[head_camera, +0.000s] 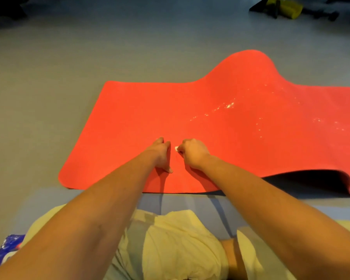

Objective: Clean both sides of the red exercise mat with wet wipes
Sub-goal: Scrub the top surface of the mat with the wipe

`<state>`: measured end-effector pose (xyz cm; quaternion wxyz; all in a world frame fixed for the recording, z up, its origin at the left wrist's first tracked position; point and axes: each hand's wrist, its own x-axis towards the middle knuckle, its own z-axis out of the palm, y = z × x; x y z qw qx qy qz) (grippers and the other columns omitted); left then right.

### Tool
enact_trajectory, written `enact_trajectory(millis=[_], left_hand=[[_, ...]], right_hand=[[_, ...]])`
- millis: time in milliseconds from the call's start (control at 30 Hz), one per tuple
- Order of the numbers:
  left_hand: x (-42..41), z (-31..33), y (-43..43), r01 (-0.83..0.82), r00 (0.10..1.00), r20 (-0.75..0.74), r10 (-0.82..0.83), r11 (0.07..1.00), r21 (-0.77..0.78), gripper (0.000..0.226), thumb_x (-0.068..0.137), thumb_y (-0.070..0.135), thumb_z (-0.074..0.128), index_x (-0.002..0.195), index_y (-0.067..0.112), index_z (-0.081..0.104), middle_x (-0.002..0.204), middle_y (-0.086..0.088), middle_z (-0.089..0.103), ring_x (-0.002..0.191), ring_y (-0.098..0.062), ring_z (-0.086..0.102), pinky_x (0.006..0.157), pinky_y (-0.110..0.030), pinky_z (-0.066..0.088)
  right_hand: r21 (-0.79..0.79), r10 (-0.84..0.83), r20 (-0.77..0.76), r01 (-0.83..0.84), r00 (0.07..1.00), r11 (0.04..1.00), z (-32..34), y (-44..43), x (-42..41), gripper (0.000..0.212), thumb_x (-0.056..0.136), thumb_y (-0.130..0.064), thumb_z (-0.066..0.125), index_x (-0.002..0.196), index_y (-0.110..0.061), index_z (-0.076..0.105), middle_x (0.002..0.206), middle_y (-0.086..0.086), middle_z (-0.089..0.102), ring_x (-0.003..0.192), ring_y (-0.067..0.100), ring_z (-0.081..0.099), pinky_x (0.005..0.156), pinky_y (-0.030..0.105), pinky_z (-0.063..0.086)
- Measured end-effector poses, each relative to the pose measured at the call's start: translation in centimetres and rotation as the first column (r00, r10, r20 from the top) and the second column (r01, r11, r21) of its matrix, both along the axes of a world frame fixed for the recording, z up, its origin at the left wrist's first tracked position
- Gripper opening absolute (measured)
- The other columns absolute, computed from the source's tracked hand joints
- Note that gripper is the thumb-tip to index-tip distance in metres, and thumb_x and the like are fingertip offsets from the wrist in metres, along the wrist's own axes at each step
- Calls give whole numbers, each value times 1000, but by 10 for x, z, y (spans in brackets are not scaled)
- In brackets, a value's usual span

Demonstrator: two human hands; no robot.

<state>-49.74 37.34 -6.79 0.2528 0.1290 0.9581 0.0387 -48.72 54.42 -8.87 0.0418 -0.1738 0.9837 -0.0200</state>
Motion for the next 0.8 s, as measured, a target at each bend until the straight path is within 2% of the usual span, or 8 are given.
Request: enact_trajectory(millis=[233, 367, 533, 633, 733, 800], left_hand=[[1, 3, 2, -14, 1000, -3, 14, 1000, 14, 134, 56, 55, 98, 160, 15, 26, 166, -12, 16, 154, -30, 27, 120, -40, 37], [1, 3, 6, -22, 1000, -22, 22, 1000, 2, 133, 54, 54, 99, 160, 16, 28, 165, -11, 19, 151, -30, 32, 118, -39, 40], [2, 3, 5, -19, 999, -39, 19, 1000, -1, 140, 57, 54, 98, 165, 17, 17, 171, -10, 9, 157, -27, 22, 122, -39, 35], [2, 4, 6, -22, 999, -38, 22, 1000, -7, 139, 58, 53, 98, 165, 17, 16, 171, -10, 8, 158, -26, 20, 123, -39, 34], [3, 6, 8, -38, 999, -36, 38, 999, -12, 137, 56, 51, 99, 163, 17, 21, 169, -9, 13, 155, -28, 26, 120, -40, 38], [4, 7, 8, -46, 998, -37, 46, 999, -5, 134, 56, 50, 100, 162, 17, 24, 167, -9, 16, 154, -28, 29, 118, -41, 40]], right_hand=[[-45, 7, -5, -7, 1000, 999, 1, 3, 3, 17, 92, -18, 57, 97, -22, 72, 93, 2, 61, 81, 30, 62, 57, 32, 31], [-74, 9, -19, -10, 1000, 997, 2, 3, 4, 17, 86, -13, 58, 90, -22, 72, 91, 1, 62, 79, 30, 63, 57, 31, 35], [-111, 106, -37, -110, 994, 988, -6, 3, 24, 21, 90, -19, 62, 101, -30, 75, 95, -2, 65, 85, 29, 65, 58, 31, 34], [-116, 187, -56, -193, 981, 974, -14, 7, 36, 17, 90, -21, 62, 97, -29, 75, 89, -2, 63, 86, 29, 65, 57, 34, 41], [-181, 136, -45, -142, 990, 973, -9, 7, 25, 20, 91, -21, 61, 101, -27, 77, 93, 0, 66, 90, 30, 65, 63, 36, 45], [-214, 68, -50, -77, 996, 974, -5, 3, 15, 21, 90, -20, 60, 102, -26, 77, 95, 1, 67, 89, 31, 65, 64, 35, 43]])
